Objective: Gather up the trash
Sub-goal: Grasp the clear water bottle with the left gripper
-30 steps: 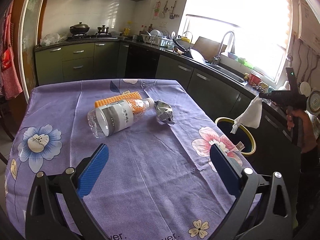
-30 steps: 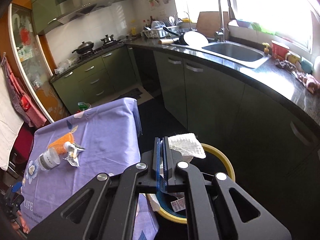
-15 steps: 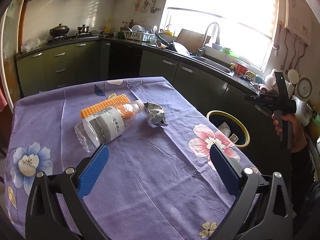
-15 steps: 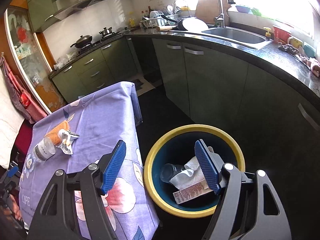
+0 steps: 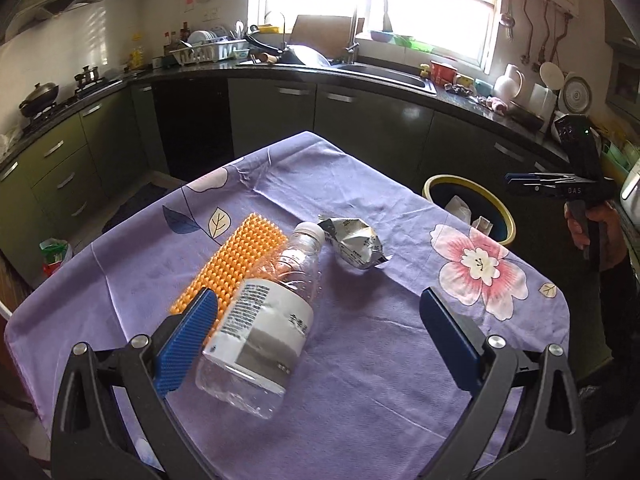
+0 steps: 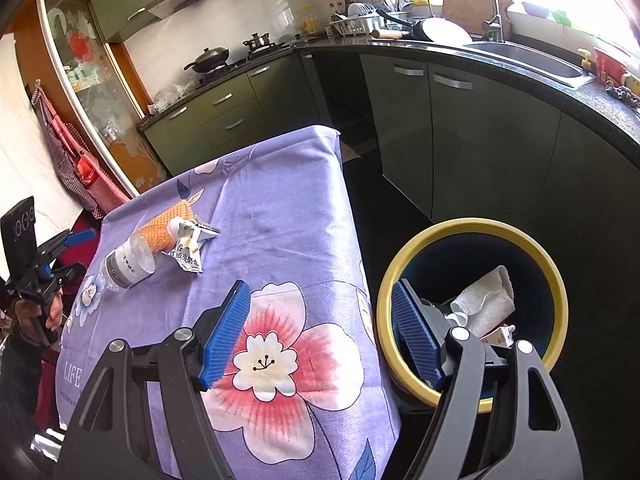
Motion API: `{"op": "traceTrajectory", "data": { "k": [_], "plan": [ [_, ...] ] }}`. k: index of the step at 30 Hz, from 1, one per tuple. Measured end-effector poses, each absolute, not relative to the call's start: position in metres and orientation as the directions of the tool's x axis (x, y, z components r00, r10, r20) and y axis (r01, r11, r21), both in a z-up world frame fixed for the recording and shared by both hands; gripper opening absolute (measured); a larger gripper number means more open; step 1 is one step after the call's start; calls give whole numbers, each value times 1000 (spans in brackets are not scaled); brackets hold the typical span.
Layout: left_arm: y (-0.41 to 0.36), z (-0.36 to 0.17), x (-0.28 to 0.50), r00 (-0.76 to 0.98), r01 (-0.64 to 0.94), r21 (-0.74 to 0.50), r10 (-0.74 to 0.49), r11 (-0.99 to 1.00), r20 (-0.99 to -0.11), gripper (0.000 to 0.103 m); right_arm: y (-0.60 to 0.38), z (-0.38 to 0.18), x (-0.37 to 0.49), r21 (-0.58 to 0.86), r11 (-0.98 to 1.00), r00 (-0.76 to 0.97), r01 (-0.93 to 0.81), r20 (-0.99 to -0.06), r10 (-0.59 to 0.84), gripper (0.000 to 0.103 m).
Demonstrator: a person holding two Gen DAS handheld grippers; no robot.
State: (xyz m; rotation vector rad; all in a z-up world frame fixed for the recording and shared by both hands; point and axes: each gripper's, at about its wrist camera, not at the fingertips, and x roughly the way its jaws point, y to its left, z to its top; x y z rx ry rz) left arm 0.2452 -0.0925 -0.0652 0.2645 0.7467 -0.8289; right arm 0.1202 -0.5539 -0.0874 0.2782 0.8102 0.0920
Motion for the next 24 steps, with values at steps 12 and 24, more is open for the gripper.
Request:
{"op": "traceTrajectory", "data": {
  "k": [12,24],
  "plan": [
    [-113,-109,280,287,823,-73,-523,563,-802,96,-549,-104,130,292,955,656,52,-731,188,74],
    [-131,-138,275,227,819,-82,-452,568,-862,70,-550,-124,140,320,946,628,52,-747,219,74]
  ]
}}
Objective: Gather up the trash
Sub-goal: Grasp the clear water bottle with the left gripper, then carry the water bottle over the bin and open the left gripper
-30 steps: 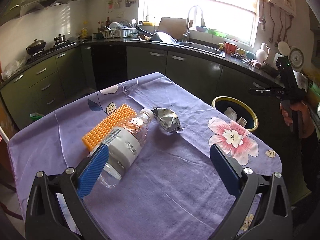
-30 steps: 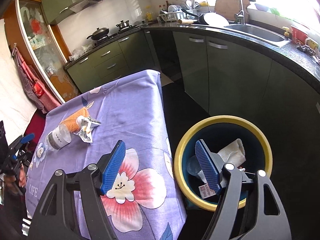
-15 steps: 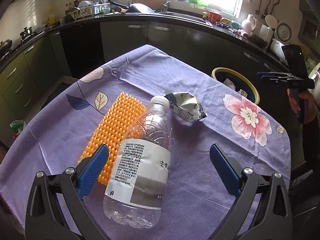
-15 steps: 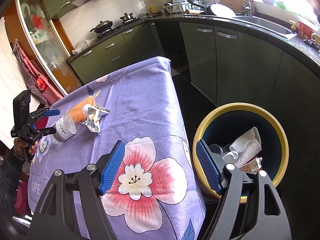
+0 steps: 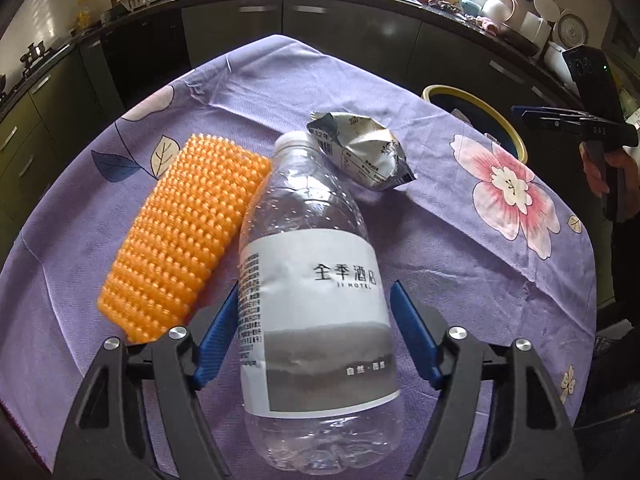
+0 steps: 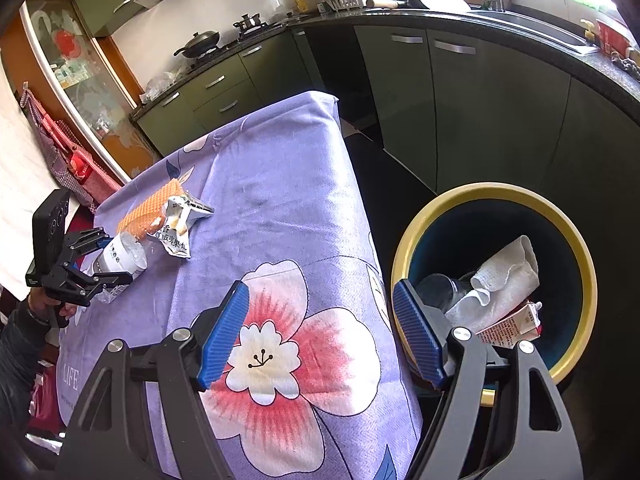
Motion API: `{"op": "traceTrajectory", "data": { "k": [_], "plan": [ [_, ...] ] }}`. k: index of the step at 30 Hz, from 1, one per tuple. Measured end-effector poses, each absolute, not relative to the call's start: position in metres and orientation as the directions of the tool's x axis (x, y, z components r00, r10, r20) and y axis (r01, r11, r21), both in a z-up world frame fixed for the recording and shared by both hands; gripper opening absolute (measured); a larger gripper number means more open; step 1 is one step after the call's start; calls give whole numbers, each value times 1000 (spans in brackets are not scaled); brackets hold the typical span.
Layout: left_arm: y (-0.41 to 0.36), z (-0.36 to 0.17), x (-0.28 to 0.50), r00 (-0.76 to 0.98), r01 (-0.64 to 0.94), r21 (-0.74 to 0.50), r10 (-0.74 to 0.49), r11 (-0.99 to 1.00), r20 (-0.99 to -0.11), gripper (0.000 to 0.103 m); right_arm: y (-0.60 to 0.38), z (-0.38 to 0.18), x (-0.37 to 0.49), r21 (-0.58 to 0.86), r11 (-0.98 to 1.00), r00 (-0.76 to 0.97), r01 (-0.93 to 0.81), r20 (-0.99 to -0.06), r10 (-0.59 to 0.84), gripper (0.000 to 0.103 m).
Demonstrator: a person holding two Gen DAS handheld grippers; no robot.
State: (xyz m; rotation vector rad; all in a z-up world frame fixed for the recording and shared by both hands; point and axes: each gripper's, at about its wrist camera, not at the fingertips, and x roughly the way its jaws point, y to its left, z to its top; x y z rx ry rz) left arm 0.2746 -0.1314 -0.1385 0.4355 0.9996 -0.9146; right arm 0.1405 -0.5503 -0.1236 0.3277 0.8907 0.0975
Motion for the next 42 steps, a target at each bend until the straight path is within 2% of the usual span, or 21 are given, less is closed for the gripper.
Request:
{"op": "traceTrajectory", "data": {
  "k": [8,9,19,31,42],
  "plan": [
    [-143,-145,280,229,782,-84,-410,618,-883,69,-554,-130,138,328,943,621,60,-752,222,74],
    [-144,-145,281,237,777,-73,-398,625,-886,65,-555,-131,138,329,942,621,61,-751,222,74],
    [-151,-140,270,281,761,-15,-350,649,-894,63,-558,-133,134,341,938,620,57,-749,234,74],
    [-133,-111,219,350,738,23,-353,674,-868,62,-549,-128,119,354,935,629,14,-730,267,74],
    [-145,-63,162,386,766,21,-435,642,-813,62,-562,-101,78,343,939,688,22,-686,235,74]
  ]
}}
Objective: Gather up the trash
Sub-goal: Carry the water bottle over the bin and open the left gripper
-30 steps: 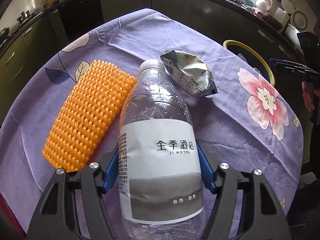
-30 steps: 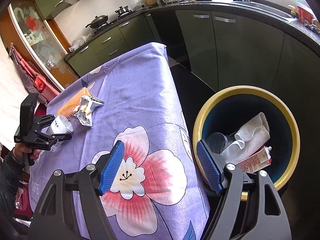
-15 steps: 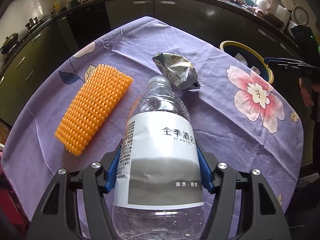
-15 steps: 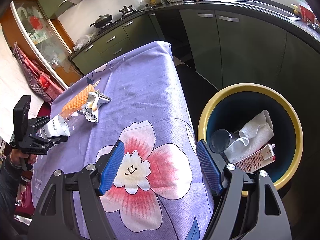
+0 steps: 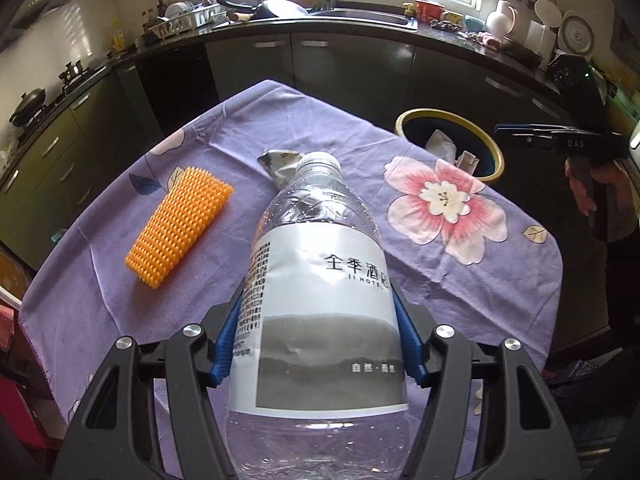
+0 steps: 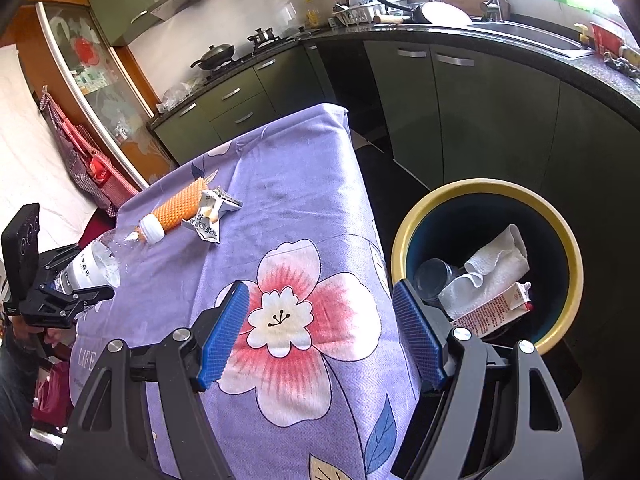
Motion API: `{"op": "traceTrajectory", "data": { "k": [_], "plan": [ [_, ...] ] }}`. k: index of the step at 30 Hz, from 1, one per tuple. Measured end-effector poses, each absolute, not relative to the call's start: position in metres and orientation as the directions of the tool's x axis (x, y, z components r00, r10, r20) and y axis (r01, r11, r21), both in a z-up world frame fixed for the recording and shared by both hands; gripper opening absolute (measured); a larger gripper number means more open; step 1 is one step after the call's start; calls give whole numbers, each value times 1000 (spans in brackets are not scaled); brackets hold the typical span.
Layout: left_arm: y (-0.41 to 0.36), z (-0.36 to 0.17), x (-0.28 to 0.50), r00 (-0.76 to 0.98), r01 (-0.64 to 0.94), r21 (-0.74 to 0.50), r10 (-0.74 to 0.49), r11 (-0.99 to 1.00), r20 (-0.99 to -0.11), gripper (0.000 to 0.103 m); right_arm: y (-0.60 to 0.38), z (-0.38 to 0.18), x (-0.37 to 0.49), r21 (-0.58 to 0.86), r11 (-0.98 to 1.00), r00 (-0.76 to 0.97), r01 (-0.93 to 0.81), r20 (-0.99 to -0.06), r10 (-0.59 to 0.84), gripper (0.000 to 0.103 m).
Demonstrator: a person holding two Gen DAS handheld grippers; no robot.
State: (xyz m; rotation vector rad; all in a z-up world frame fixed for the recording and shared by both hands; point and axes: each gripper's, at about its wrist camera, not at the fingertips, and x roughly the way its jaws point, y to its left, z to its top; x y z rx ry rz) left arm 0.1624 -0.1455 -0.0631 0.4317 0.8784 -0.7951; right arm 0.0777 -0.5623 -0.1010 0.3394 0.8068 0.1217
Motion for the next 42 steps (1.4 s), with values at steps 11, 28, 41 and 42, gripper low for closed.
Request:
{"op": "traceTrajectory", "data": {
  "k": [11,28,41,42],
  "plan": [
    [-283,-31,145,250,892,-42,-568,451,-784,62,-642,-92,4,343,918,749,199,-657,83,75],
    [-524,-128,207,111,921,-96,-493,376,-863,68,-740,-130,-62,408,836,739,367,-674,4,77],
    [-400,-60,172,290,860,-110,-656,498,-696,89,-703,-131,-33,410,871,735,271,-672,88,77],
    [-381,-53,165,306,850,-122,-670,512,-676,90,-696,-130,-26,408,877,733,254,-673,101,77]
  ]
}}
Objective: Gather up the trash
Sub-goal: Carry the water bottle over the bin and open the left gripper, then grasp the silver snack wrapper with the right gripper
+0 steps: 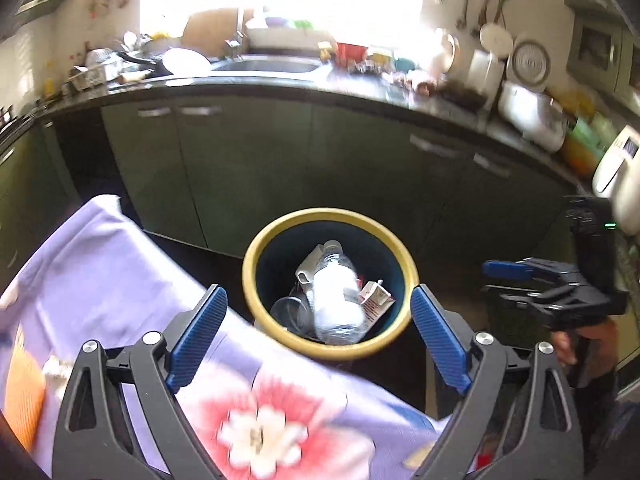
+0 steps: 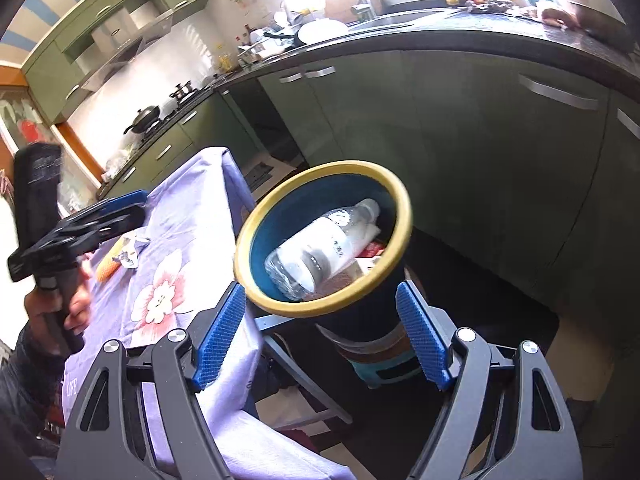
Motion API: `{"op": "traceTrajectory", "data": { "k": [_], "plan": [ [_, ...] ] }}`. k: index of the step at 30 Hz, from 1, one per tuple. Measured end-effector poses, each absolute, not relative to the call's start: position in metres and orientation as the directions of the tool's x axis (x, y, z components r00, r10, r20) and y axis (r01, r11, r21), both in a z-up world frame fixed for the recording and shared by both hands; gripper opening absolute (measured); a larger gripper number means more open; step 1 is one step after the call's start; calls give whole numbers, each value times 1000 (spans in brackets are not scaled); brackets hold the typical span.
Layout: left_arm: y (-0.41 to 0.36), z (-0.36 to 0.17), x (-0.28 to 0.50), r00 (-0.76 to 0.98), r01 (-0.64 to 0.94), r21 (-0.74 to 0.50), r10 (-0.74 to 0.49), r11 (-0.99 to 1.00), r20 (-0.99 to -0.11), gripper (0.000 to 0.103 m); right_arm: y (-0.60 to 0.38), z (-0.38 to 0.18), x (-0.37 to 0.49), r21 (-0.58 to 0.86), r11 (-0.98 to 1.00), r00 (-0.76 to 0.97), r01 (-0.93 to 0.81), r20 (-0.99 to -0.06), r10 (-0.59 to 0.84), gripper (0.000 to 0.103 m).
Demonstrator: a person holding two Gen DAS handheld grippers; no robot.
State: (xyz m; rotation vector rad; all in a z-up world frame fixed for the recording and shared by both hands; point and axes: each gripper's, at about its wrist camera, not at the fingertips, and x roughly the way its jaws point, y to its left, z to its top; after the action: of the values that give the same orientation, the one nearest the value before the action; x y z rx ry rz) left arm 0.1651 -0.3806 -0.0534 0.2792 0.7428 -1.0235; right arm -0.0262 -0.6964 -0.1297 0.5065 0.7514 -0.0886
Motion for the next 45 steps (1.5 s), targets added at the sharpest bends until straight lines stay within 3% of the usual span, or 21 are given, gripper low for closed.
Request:
{"op": "traceTrajectory", "data": {
  "k": [4,9,17,25,32,40,43,45],
  "plan": [
    [-301,-35,128,437,790,-101,-671,605,-598,94,-666,-126,1,394,902,720,177,-677,154,77],
    [-211,-23,95,626,656,-36,-570,754,-532,96,-602,-118,53,362,932,685,11,-682,257,78],
    [-104,-20,77,761,449,-80,-428,890,-488,96,-468,-108,151,299,920,599,-253,-699,392,80],
    [-65,-31,59,792,387,-117,-395,915,-466,96,-407,-112,233,449,873,529,-191,-703,476,80],
    [-55,-39,57,785,393,-136,-408,910,-467,96,-393,-130,270,330,939,492,-98,-804,334,59],
    [-43,-48,59,773,388,-181,-426,904,-470,96,-375,-144,283,292,952,458,-90,-837,300,50],
    [-41,-50,58,771,386,-179,-423,905,-475,96,-370,-148,283,285,953,452,-99,-841,298,35],
    [-40,-51,58,770,386,-182,-425,904,-476,96,-370,-146,278,279,954,468,-109,-833,297,33]
  ]
}}
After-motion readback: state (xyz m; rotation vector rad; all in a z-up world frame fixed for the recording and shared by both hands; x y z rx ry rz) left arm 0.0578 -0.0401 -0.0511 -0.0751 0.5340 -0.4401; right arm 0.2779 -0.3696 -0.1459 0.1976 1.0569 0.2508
